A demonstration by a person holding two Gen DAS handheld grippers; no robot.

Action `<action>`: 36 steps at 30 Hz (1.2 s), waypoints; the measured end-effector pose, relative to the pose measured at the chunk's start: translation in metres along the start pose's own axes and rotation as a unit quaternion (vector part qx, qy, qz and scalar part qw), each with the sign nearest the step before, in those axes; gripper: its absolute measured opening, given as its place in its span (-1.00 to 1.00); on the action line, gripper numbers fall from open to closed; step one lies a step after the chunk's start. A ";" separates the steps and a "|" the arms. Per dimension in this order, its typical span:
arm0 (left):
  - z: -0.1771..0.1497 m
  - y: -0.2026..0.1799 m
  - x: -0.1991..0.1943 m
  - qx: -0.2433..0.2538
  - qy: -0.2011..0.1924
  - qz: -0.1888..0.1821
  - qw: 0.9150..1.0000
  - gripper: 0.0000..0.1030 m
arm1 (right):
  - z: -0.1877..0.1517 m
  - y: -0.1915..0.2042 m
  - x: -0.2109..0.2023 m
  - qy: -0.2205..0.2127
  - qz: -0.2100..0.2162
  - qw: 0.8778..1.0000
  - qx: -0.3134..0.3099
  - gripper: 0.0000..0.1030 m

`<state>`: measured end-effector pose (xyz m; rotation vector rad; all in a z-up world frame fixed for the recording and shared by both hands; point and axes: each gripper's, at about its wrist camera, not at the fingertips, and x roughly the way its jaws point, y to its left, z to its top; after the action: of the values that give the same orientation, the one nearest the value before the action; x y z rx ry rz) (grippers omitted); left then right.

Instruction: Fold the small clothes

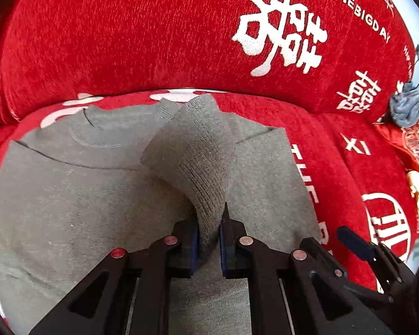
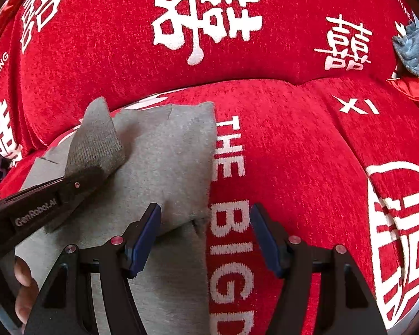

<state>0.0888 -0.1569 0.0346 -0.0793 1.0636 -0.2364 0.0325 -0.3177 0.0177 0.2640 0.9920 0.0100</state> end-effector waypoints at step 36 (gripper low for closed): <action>-0.046 0.070 -0.026 0.013 -0.005 0.000 1.000 0.74 | 0.025 0.026 -0.015 0.043 -0.057 0.997 -0.017 0.36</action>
<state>0.0473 -0.0803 0.0214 -0.0570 1.0494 -0.2503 0.0479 -0.3003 0.0492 0.1757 1.0907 -0.0661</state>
